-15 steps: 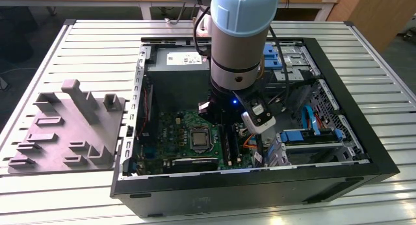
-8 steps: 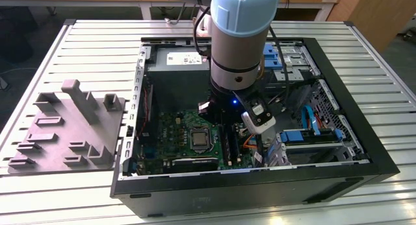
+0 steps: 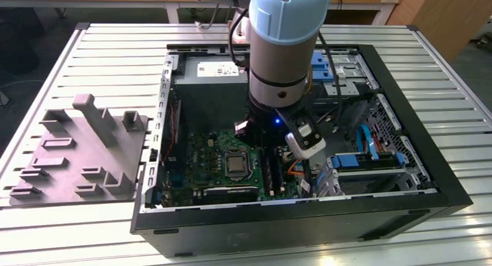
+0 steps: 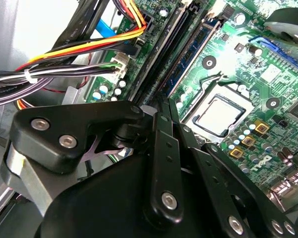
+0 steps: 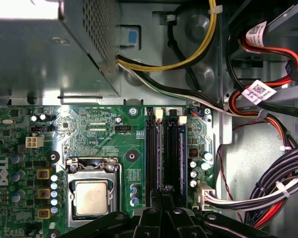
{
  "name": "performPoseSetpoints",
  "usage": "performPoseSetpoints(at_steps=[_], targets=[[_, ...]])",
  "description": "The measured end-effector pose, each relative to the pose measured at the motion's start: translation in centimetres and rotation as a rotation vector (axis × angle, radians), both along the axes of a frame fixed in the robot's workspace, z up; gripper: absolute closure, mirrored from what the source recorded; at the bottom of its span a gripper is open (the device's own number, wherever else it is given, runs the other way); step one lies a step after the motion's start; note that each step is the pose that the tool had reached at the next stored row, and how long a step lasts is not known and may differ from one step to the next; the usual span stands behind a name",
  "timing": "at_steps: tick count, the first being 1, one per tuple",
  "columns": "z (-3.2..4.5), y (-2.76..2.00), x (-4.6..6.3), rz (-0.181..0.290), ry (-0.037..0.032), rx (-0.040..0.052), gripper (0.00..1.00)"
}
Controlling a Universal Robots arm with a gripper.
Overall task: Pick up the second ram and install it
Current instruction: 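Insert the second ram into the second slot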
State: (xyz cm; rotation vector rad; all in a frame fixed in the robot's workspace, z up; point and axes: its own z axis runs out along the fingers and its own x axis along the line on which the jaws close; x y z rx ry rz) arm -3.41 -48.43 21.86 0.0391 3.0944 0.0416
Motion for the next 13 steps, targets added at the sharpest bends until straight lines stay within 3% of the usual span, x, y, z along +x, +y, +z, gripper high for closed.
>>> performPoseSetpoints(at_steps=[13], targets=[[-0.37, 0.01, 0.0, 0.0, 0.0001, 0.0004, 0.89]])
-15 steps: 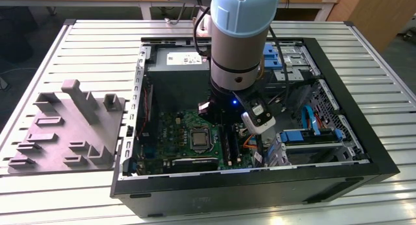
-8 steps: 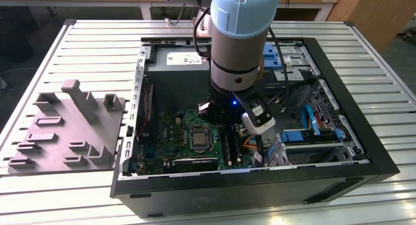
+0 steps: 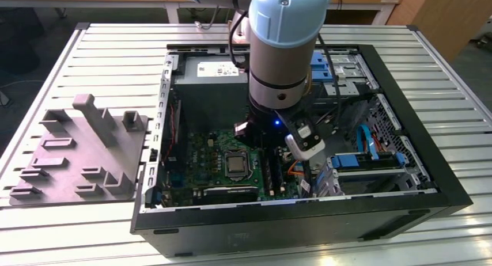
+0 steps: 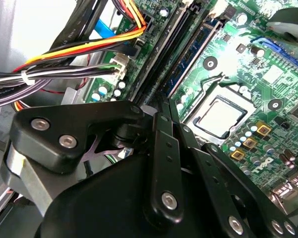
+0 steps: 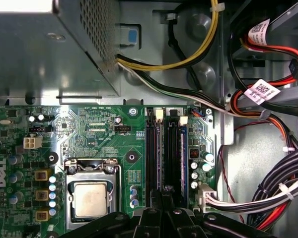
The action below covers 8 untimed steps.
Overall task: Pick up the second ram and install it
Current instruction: 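Insert the second ram into the second slot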
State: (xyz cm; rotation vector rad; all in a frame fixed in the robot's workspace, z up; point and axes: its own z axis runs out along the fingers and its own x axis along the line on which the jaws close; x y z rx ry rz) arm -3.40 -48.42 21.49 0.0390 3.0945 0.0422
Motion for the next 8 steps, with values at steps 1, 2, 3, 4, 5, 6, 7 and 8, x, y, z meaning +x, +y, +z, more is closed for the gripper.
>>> performPoseSetpoints(at_steps=[1, 2, 3, 4, 5, 6, 7, 8], targets=[[-0.03, 0.0, 0.0, 0.0, 0.0001, -0.0002, 0.89], [-0.03, -0.01, 0.0, 0.0, 0.0, -0.0003, 0.89], [-0.03, -0.01, 0.0, 0.0, 0.0001, -0.0004, 0.89], [-0.05, -0.01, 0.0, 0.0, 0.0, -0.0002, 0.89], [-0.05, 0.0, 0.0, 0.0, -0.0001, -0.0001, 0.89], [-0.06, 0.0, 0.0, 0.0, -0.0001, 0.0, 0.89], [-0.05, 0.0, 0.0, 0.0, -0.0001, -0.0001, 0.89], [-0.06, 0.0, 0.0, 0.0, -0.0001, 0.0, 0.89]])
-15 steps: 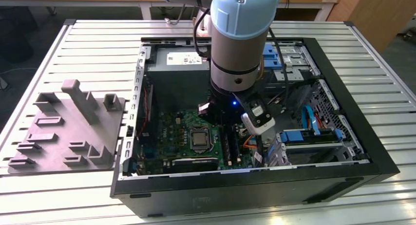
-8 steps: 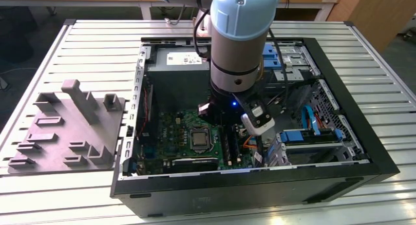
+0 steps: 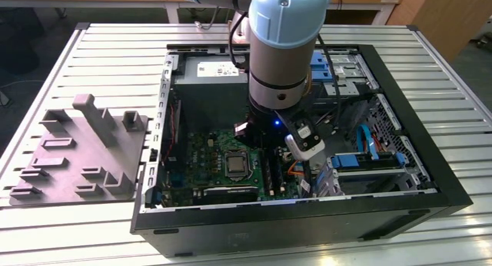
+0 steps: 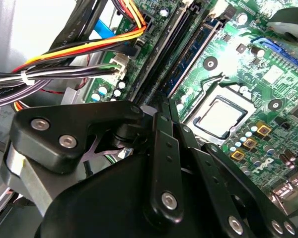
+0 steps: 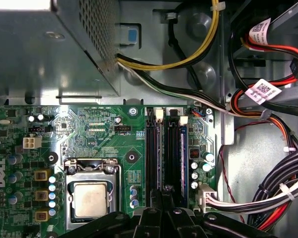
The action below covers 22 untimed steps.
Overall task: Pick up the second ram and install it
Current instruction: 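Insert the second ram into the second slot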
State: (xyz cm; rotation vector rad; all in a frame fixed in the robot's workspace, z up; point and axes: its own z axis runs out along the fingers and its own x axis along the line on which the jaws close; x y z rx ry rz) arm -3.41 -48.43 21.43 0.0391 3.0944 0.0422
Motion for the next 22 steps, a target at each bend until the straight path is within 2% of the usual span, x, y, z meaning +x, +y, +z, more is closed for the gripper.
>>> performPoseSetpoints(at_steps=[4, 5, 6, 7, 12, 22], targets=[[-0.05, 0.01, 0.0, 0.0, -0.0003, 0.0009, 0.87], [-0.06, 0.01, 0.0, 0.0, -0.0004, 0.0011, 0.82], [-0.03, 0.01, 0.0, 0.0, -0.0002, 0.0006, 0.82], [-0.02, 0.0, 0.0, 0.0, 0.0, 0.0001, 0.75], [0.12, 0.0, 0.0, 0.0, 0.0001, -0.0002, 0.75], [2.63, 0.0, 0.0, 0.0, -0.0001, 0.0001, 0.75]])
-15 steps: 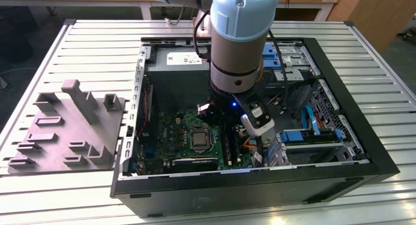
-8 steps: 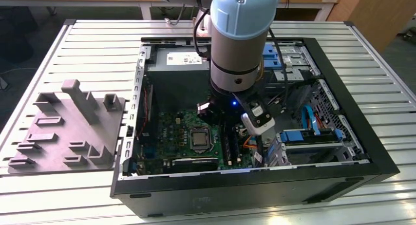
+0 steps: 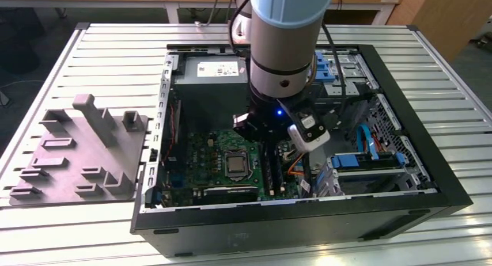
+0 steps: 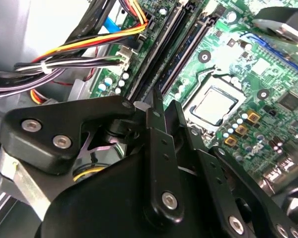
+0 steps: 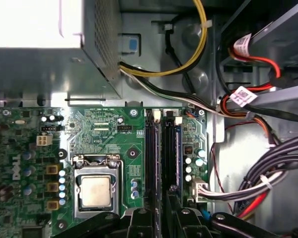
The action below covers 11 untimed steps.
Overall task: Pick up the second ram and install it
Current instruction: 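Insert the second ram into the second slot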
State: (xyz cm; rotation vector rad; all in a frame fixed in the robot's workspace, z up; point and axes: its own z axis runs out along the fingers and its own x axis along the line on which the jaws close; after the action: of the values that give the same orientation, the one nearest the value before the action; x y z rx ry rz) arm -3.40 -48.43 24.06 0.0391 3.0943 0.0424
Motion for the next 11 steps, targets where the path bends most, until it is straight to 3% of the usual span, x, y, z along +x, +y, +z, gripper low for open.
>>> performPoseSetpoints(at_steps=[3, 9, 11], targets=[[0.58, 0.0, 0.0, 0.0, 0.0, 0.0, 0.75], [0.63, 0.0, 0.0, 0.0, 0.0, 0.0, 0.75], [0.63, 0.0, 0.0, 0.0, 0.0, 0.0, 0.83]])
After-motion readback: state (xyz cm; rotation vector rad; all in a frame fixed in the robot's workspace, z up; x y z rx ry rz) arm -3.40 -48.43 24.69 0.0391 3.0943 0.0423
